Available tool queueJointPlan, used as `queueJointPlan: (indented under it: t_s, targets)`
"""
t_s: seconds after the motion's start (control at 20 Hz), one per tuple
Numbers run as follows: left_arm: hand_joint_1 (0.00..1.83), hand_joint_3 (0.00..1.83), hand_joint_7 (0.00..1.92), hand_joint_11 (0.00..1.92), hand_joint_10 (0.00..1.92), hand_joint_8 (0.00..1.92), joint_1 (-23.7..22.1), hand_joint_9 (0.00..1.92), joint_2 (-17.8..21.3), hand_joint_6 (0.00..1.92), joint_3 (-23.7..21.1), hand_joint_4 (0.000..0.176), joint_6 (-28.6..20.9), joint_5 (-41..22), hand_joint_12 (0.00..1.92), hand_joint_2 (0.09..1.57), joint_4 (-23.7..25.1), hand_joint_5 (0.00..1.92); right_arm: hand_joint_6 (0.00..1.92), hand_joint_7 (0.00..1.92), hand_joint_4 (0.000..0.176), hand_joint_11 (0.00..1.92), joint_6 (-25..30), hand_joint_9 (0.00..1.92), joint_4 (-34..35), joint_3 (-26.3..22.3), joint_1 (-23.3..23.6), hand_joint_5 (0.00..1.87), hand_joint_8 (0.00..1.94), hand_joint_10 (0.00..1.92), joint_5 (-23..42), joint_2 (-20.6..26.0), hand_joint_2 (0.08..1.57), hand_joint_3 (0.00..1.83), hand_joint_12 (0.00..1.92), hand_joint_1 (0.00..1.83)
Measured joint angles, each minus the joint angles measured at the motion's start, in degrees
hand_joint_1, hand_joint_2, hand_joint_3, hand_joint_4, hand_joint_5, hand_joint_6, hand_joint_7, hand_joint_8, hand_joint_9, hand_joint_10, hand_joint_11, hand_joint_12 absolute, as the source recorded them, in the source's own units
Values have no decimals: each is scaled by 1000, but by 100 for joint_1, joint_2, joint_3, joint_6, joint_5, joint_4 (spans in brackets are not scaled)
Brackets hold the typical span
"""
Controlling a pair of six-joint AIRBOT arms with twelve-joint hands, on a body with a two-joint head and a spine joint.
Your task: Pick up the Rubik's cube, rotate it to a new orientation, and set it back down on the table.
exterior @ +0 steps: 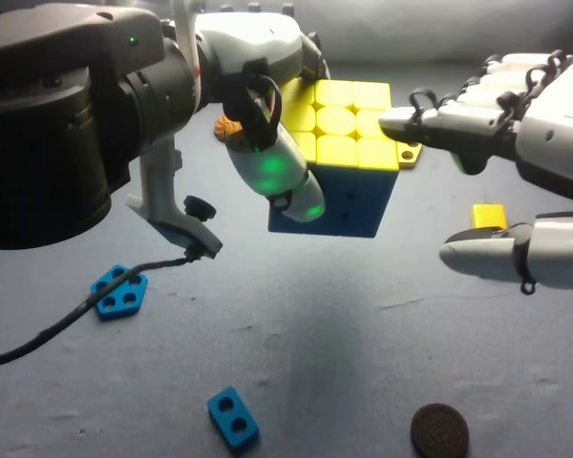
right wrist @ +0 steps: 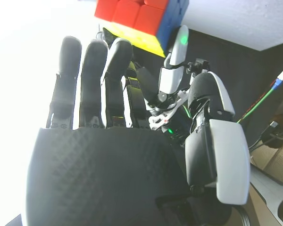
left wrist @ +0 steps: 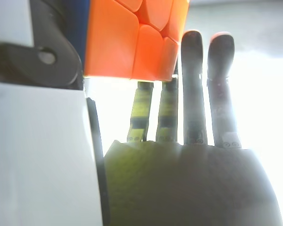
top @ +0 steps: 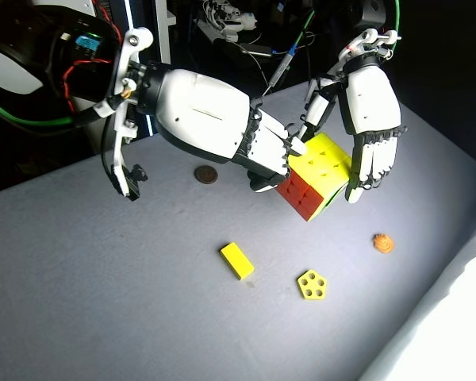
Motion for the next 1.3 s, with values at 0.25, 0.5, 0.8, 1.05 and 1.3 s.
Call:
queueJointPlan:
  t_s: [0.25, 0.5, 0.8, 1.05, 1.3]
  targets:
    - [1068, 14, 196, 358, 1920, 1918, -7, 277, 31, 1508, -52, 0, 2, 2, 1921, 1279, -39, 647, 32, 491, 0, 392, -17, 483, 2, 2, 0, 241, 1436, 1778, -105, -59, 1245, 5, 1921, 222]
    - [1060, 10, 194, 354, 1921, 1921, -9, 279, 35, 1529, -76, 0, 2, -20, 1921, 1290, -48, 635, 9, 429, 0, 263, -59, 415, 0, 17, -2, 203, 1456, 1834, -125, -81, 1270, 10, 1921, 162]
    - [1061, 4, 230, 334, 1921, 1921, -83, 276, 35, 1540, -76, 0, 2, -20, 1921, 1298, -63, 629, 8, 410, 0, 240, -107, 397, 2, 55, -7, 155, 1461, 1818, -153, -151, 1283, 3, 1921, 161]
    - [1252, 0, 166, 282, 1921, 1917, -131, 217, 35, 1694, -76, 0, 4, -44, 1921, 1117, -87, 261, 7, 378, 0, 226, -146, 365, 63, 122, -9, 159, 1458, 1824, -162, -164, 1286, 3, 1921, 134]
    - [1061, 0, 199, 310, 1921, 1921, -142, 254, 59, 1533, -76, 0, -2, -68, 1921, 1299, -94, 628, 15, 398, 0, 240, -151, 364, 59, 164, -74, 189, 1484, 1833, -201, -205, 1266, 0, 1921, 153]
